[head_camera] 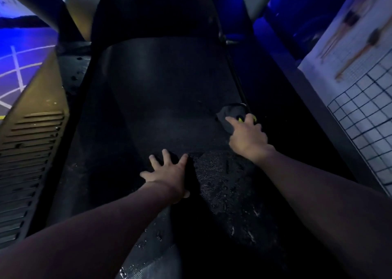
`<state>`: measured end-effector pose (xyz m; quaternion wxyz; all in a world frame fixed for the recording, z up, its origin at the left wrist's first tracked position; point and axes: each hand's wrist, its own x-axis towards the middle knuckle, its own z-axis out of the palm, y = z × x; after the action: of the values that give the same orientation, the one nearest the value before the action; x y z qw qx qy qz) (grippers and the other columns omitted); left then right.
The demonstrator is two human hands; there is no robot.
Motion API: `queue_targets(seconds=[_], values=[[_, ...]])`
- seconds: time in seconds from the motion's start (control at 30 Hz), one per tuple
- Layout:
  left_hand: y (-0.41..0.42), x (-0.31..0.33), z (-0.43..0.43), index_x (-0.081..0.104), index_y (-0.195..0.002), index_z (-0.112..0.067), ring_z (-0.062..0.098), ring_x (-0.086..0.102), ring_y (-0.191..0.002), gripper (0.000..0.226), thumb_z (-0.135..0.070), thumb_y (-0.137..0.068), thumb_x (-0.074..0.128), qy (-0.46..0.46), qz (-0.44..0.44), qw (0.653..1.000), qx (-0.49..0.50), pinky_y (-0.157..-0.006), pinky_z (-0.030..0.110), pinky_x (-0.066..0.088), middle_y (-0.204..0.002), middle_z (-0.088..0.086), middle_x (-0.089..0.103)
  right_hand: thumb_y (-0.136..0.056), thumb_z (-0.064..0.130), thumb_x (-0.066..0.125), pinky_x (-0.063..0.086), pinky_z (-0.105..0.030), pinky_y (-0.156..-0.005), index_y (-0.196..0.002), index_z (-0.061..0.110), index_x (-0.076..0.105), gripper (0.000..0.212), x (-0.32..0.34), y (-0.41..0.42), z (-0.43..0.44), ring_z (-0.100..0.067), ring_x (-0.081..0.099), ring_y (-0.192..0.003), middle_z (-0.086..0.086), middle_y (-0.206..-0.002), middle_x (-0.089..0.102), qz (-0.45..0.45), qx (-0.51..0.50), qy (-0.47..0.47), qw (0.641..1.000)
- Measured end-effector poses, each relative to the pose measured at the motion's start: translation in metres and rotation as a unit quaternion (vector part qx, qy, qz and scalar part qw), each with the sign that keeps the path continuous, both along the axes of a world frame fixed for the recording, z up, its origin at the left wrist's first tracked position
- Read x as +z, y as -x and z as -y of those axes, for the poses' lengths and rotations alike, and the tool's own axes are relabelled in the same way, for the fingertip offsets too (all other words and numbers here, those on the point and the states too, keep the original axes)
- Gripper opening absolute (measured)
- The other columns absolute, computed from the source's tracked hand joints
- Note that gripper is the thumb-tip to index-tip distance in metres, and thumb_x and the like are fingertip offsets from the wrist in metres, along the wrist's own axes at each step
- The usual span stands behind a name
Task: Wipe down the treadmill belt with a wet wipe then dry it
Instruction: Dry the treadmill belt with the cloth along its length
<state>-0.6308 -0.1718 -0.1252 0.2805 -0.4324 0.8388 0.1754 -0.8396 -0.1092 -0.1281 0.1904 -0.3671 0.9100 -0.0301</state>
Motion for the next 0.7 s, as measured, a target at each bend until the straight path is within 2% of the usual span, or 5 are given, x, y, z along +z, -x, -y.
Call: queue_targets(seconds=[0.17,0.3,0.5,0.6,0.7], values=[[-0.006,-0.002,0.001,-0.005,-0.150,-0.049,0.042,-0.011,-0.147,0.106,-0.047,-0.080,0.074,0.004,-0.009,1.000,-0.005,-0.104,0.069,0.028,-0.161,0.005,-0.019,-0.095,0.027,0.058,0.046,-0.044,-0.082,-0.154,0.041,0.022,0.070,-0.002,0.003,-0.015,-0.039,0.042,-0.114,-0.012,-0.138,0.027,-0.044,0.000,-0.015,0.999],[-0.017,-0.002,0.007,-0.001,-0.151,-0.045,0.037,-0.008,-0.148,0.109,-0.054,-0.074,0.076,0.002,-0.022,1.000,-0.020,-0.106,0.065,0.028,-0.162,0.001,-0.015,-0.096,0.028,0.056,0.045,-0.040,-0.074,-0.154,0.040,0.022,0.069,-0.003,-0.001,-0.018,-0.042,0.045,-0.112,-0.013,-0.138,0.028,-0.042,-0.007,-0.016,0.999],[-0.025,0.005,0.018,-0.010,-0.152,-0.040,0.032,-0.011,-0.149,0.121,-0.035,-0.073,0.082,-0.017,0.015,0.997,-0.077,-0.111,0.058,0.024,-0.160,0.000,-0.024,-0.097,0.033,0.051,0.041,-0.036,-0.076,-0.152,0.042,0.026,0.061,-0.011,-0.011,-0.027,-0.042,0.049,-0.111,-0.013,-0.138,0.029,-0.029,-0.043,-0.001,0.999],[-0.041,0.000,0.023,0.007,-0.152,-0.028,0.032,0.004,-0.148,0.116,-0.044,-0.067,0.084,0.014,-0.019,0.998,-0.063,-0.111,0.051,0.029,-0.160,0.012,-0.005,-0.097,0.036,0.052,0.040,-0.035,-0.075,-0.151,0.041,0.030,0.059,-0.011,-0.016,-0.019,-0.042,0.050,-0.110,-0.012,-0.139,0.029,-0.029,-0.050,0.007,0.998],[-0.053,-0.003,0.020,0.026,-0.140,-0.022,0.035,0.028,-0.132,0.103,-0.062,-0.063,0.079,0.065,-0.033,0.996,-0.045,-0.101,0.047,0.039,-0.142,0.013,0.023,-0.096,0.038,0.053,0.042,-0.036,-0.075,-0.151,0.040,0.030,0.059,-0.009,-0.023,-0.014,-0.043,0.051,-0.112,-0.013,-0.141,0.027,-0.036,-0.047,0.001,0.998]])
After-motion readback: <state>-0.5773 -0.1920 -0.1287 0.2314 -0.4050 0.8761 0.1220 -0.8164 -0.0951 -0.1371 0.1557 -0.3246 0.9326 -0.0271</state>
